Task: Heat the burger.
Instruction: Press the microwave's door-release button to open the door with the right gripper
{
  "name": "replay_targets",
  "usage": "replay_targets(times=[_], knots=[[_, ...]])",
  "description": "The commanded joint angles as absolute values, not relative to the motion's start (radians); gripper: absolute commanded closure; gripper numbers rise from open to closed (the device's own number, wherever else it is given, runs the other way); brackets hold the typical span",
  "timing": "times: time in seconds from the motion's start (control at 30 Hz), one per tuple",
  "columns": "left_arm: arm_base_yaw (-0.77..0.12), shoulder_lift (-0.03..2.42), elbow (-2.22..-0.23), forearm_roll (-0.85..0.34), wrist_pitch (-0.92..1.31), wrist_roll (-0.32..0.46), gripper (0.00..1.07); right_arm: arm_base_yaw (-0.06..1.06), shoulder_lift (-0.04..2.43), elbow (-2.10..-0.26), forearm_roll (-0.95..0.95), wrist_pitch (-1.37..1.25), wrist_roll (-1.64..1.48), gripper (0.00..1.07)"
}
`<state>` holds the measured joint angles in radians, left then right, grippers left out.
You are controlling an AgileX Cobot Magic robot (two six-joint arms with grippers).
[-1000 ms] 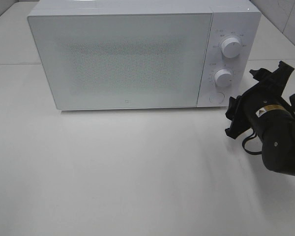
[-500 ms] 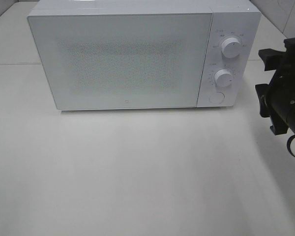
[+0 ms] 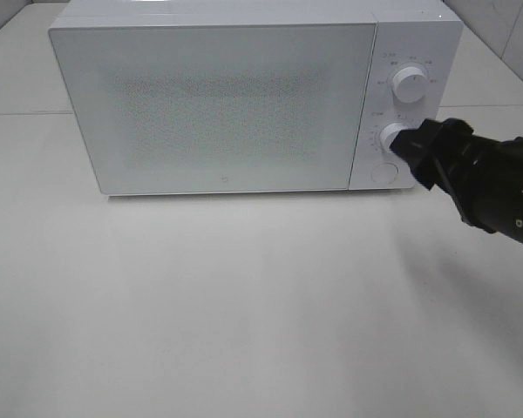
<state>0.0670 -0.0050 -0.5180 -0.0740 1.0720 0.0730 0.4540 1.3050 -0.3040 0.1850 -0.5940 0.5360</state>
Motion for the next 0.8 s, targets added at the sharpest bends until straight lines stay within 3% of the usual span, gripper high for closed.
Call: replay_targets(times=[0.03, 0.17, 0.37, 0.57, 0.8], knots=[[0.069, -0.022, -0.516, -0.071, 1.07, 0.068, 0.06, 0.45, 1.254, -0.325, 0.18, -0.372, 0.455, 0.37], [0.069, -0.022, -0.516, -0.071, 1.07, 0.068, 0.06, 0.448, 1.225, -0.376, 0.152, -0.122, 0.394, 0.37], [0.069, -0.022, -0.516, -0.071, 1.07, 0.068, 0.06, 0.448, 1.215, -0.591, -0.012, 0.383, 0.308, 0.37], [0.069, -0.022, -0.516, -0.071, 1.07, 0.068, 0.06, 0.418, 1.215, -0.653, -0.085, 0.506, 0.369, 0.37], [0.069, -0.022, -0.516, -0.071, 1.07, 0.068, 0.06, 0.201, 1.215, -0.684, -0.125, 0.703, 0.345, 0.32]])
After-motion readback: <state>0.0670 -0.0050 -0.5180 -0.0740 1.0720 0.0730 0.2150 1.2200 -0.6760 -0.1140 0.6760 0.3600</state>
